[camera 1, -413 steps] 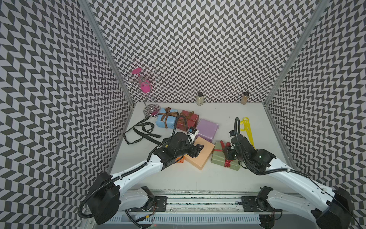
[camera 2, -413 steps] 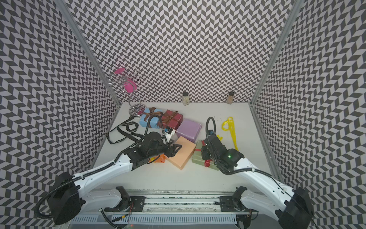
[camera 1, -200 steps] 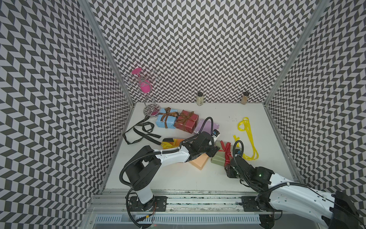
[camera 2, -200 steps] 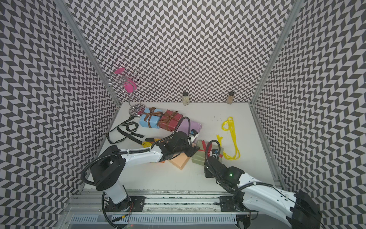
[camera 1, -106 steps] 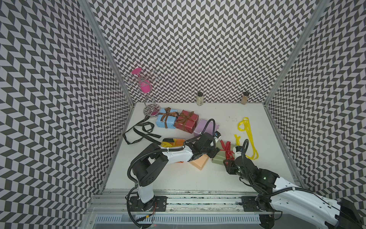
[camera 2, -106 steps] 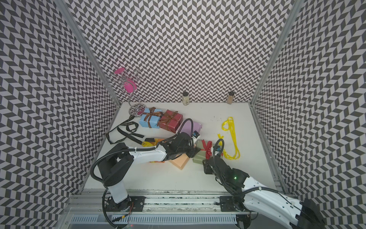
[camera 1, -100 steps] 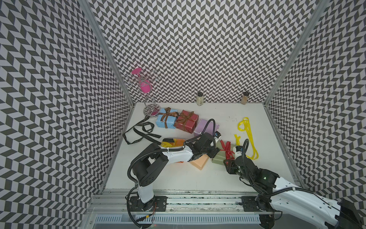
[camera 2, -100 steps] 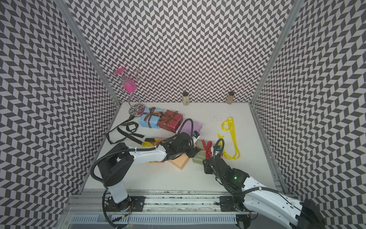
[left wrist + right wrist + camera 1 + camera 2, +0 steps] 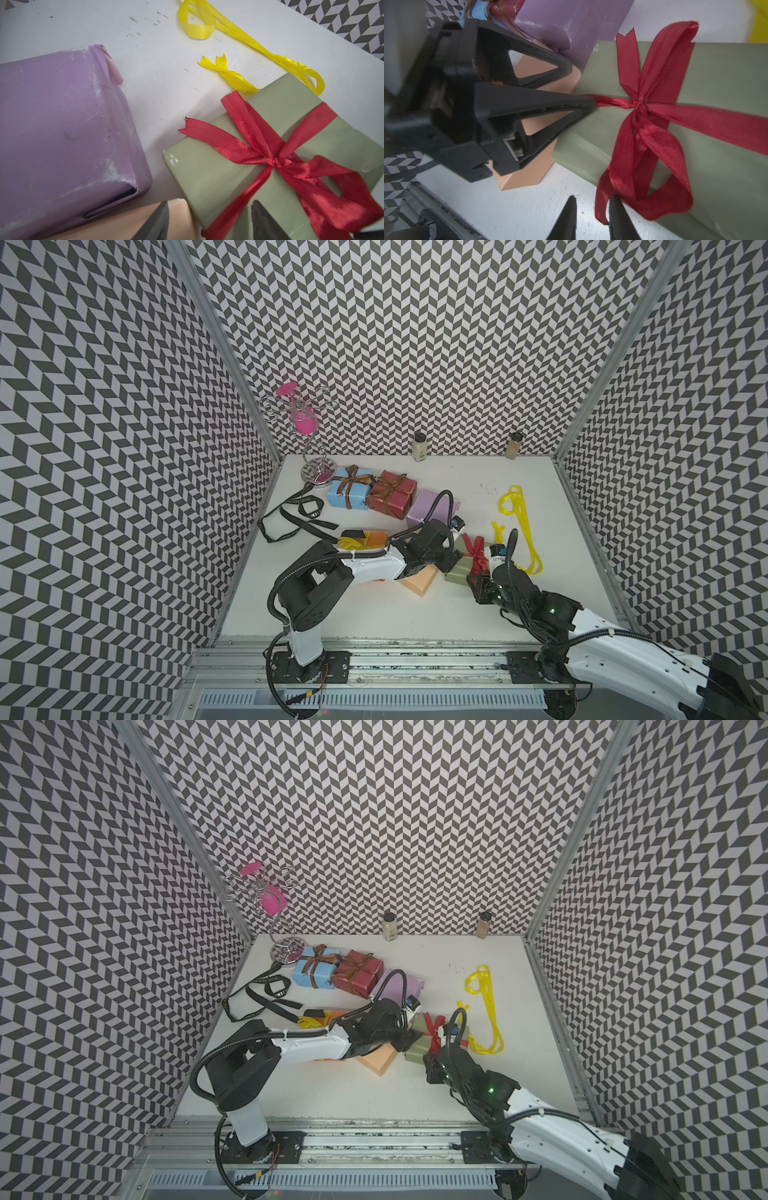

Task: Untie the ribbon bows on the gift boxes
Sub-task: Untie the ribbon from the gift box.

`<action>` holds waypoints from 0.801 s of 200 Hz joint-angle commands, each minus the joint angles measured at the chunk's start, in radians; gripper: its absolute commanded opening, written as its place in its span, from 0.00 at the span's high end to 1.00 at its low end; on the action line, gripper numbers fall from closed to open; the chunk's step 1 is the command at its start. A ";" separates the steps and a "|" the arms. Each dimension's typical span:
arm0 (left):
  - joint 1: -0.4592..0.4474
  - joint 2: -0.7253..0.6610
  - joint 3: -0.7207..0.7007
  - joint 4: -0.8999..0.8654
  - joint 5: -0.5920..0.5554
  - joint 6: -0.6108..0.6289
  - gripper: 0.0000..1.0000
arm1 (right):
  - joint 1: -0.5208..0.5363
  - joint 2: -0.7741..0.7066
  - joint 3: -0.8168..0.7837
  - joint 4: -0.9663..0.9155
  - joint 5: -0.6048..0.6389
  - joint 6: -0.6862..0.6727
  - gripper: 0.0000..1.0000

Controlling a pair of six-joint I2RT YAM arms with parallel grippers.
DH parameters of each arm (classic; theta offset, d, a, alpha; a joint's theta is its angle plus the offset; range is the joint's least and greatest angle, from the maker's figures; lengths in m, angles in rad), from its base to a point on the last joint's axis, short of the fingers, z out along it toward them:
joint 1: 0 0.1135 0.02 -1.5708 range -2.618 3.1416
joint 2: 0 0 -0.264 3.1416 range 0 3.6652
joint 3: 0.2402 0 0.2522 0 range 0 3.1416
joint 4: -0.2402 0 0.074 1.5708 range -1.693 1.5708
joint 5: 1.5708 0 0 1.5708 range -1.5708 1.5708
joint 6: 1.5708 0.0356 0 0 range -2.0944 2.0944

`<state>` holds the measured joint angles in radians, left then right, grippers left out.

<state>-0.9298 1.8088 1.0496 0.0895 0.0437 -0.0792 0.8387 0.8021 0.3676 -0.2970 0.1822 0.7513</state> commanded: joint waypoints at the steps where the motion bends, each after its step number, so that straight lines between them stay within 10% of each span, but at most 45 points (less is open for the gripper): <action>1: -0.010 0.006 0.020 0.009 -0.011 0.001 0.37 | -0.011 0.018 0.001 0.055 -0.001 0.005 0.72; 160: -0.010 0.010 0.015 0.017 -0.020 -0.001 0.37 | -0.024 0.117 -0.029 0.143 -0.148 0.037 0.58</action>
<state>-0.9298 1.8088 1.0496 0.0898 0.0372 -0.0792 0.8211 0.8883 0.3332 -0.2161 0.0372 0.7715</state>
